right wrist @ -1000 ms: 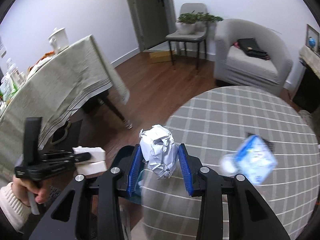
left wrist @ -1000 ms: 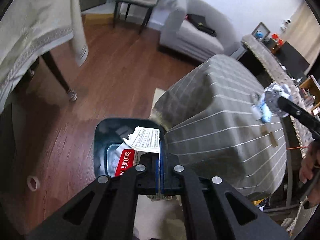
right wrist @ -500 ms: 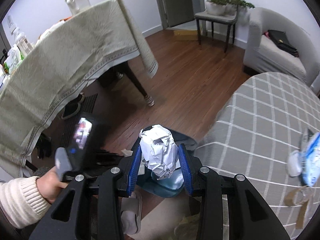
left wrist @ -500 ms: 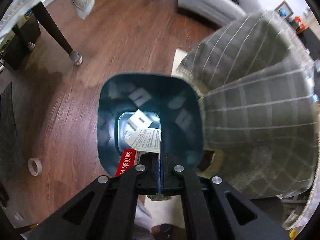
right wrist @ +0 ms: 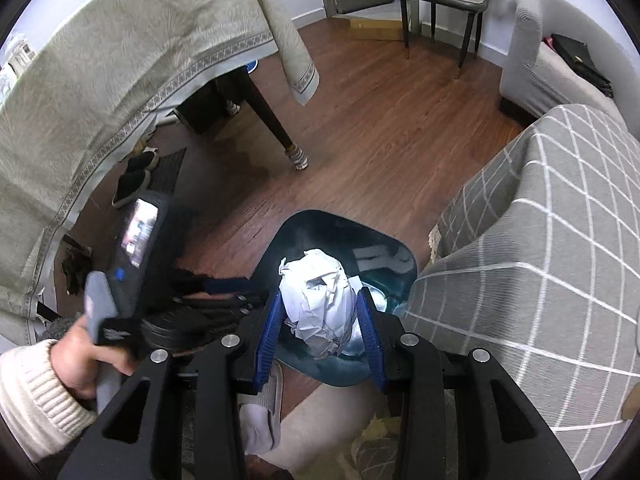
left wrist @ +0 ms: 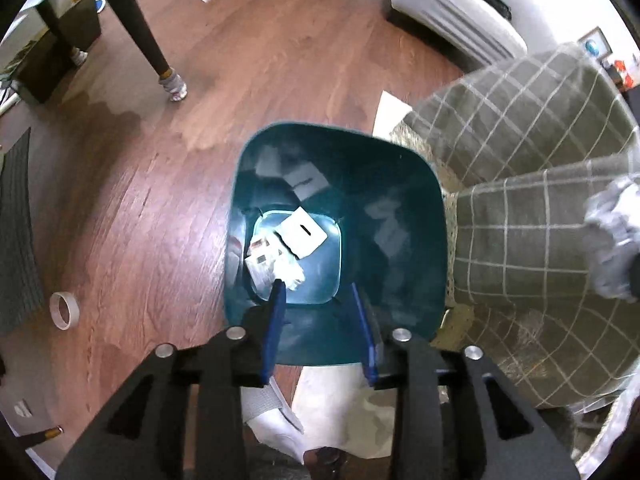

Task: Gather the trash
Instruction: 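Lower the paper ball into the teal bin and open the right gripper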

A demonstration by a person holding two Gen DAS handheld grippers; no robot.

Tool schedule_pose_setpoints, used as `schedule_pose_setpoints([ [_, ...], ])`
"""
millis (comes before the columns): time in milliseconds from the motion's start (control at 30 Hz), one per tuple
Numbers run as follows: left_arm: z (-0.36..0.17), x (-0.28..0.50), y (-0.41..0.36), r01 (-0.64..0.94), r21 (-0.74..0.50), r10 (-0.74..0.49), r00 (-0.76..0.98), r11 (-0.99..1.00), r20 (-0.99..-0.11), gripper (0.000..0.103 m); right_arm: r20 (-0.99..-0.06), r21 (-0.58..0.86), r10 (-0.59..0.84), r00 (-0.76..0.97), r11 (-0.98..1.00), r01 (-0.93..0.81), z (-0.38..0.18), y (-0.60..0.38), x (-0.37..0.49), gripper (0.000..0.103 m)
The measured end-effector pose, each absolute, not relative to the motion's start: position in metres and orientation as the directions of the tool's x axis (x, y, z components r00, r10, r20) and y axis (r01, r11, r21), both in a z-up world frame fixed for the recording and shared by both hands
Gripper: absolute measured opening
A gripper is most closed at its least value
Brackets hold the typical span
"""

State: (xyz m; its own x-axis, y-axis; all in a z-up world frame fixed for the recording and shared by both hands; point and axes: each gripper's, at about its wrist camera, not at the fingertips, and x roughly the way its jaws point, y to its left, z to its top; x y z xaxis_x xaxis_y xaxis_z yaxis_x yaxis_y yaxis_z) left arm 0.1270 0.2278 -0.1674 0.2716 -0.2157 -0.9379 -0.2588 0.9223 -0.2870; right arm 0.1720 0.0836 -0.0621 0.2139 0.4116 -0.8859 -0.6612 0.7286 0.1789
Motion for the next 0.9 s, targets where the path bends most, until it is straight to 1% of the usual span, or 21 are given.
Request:
schedule_pose_setpoints([
  [67, -0.155, 0.122, 0.233, -0.261, -0.292, -0.21, 0.303, 0.92, -0.93, 0.045, -0.888, 0.18, 0.41, 0.207, 0.725, -0.665, -0.065, 0.087, 0.17, 0.038],
  [133, -0.143, 0.118, 0.238, -0.26, -0.291, -0.199, 0.329, 0.921, -0.923, 0.047, -0.892, 0.18, 0.407, 0.198, 0.721, -0.67, -0.07, 0.092, 0.168, 0.038],
  [200, -0.127, 0.111, 0.245, -0.255, -0.287, -0.184, 0.362, 0.923, -0.914, 0.054, -0.895, 0.182, 0.404, 0.19, 0.718, -0.671, -0.075, 0.097, 0.166, 0.038],
  [233, -0.122, 0.109, 0.247, -0.252, -0.284, -0.178, 0.372, 0.925, -0.911, 0.055, -0.897, 0.184, 0.402, 0.183, 0.718, -0.672, -0.078, 0.1, 0.164, 0.038],
  [300, -0.106, 0.102, 0.252, -0.248, -0.279, -0.163, 0.404, 0.928, -0.9, 0.064, -0.902, 0.19, 0.397, 0.168, 0.716, -0.672, -0.086, 0.105, 0.162, 0.038],
  [367, -0.093, 0.096, 0.256, -0.244, -0.284, -0.157, 0.433, 0.927, -0.888, 0.064, -0.906, 0.192, 0.392, 0.158, 0.714, -0.673, -0.092, 0.109, 0.159, 0.038],
  [433, -0.08, 0.091, 0.259, -0.24, -0.281, -0.148, 0.455, 0.929, -0.878, 0.069, -0.913, 0.19, 0.381, 0.146, 0.714, -0.674, -0.099, 0.112, 0.157, 0.038],
  [567, -0.05, 0.077, 0.261, -0.22, -0.253, -0.113, 0.503, 0.942, -0.857, 0.074, -0.925, 0.192, 0.36, 0.122, 0.719, -0.668, -0.117, 0.121, 0.156, 0.038],
  [667, -0.031, 0.066, 0.261, -0.209, -0.246, -0.098, 0.539, 0.946, -0.836, 0.077, -0.937, 0.186, 0.335, 0.1, 0.719, -0.67, -0.132, 0.129, 0.156, 0.038],
  [767, -0.013, 0.056, 0.262, -0.205, -0.237, -0.082, 0.569, 0.95, -0.818, 0.077, -0.951, 0.164, 0.298, 0.087, 0.719, -0.676, -0.147, 0.136, 0.155, 0.039],
  [833, -0.002, 0.05, 0.263, -0.207, -0.238, -0.074, 0.587, 0.949, -0.806, 0.073, -0.958, 0.158, 0.279, 0.074, 0.722, -0.674, -0.159, 0.139, 0.156, 0.039],
  [900, 0.011, 0.044, 0.267, -0.215, -0.226, -0.055, 0.598, 0.95, -0.8, 0.065, -0.963, 0.154, 0.262, 0.064, 0.728, -0.668, -0.17, 0.14, 0.156, 0.039],
])
